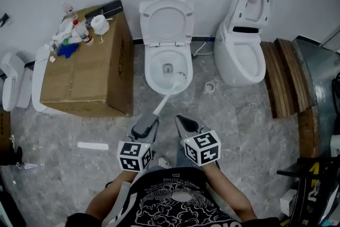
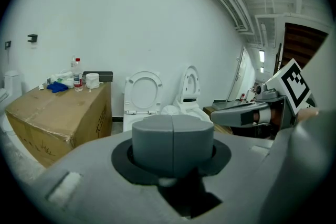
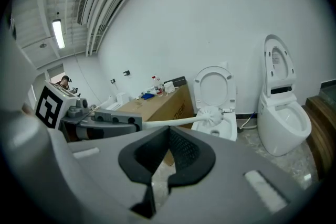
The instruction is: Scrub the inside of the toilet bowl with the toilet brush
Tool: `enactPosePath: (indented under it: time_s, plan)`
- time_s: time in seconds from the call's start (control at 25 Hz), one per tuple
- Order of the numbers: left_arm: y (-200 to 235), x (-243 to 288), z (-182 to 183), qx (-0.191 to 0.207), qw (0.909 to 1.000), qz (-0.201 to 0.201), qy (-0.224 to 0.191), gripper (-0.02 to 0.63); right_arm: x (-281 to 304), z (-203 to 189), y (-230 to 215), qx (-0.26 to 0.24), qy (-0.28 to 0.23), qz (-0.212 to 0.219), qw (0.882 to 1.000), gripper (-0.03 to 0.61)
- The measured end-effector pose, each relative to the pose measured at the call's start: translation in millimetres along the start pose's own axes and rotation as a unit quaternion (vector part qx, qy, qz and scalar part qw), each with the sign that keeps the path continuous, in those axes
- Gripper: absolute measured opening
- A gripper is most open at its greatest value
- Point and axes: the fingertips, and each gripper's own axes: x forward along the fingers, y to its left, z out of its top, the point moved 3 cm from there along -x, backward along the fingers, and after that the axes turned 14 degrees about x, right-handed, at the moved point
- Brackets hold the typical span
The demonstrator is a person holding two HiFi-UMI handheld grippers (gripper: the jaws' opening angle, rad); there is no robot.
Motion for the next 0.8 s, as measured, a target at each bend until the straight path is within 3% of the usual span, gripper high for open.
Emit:
enactPosePath:
  time_s: [0.6,0.8]
  plan:
    - [24,125,34,-0.037,0.9960,0.051,0.063,0.149,75,82,-104,0.002,0.051,0.063,0.997,-0.003]
    - [27,155,37,-0.026,0.9932,0.071,0.089,0.150,85,98,-135,-0.003,0.057,0.079,0.995,-0.003]
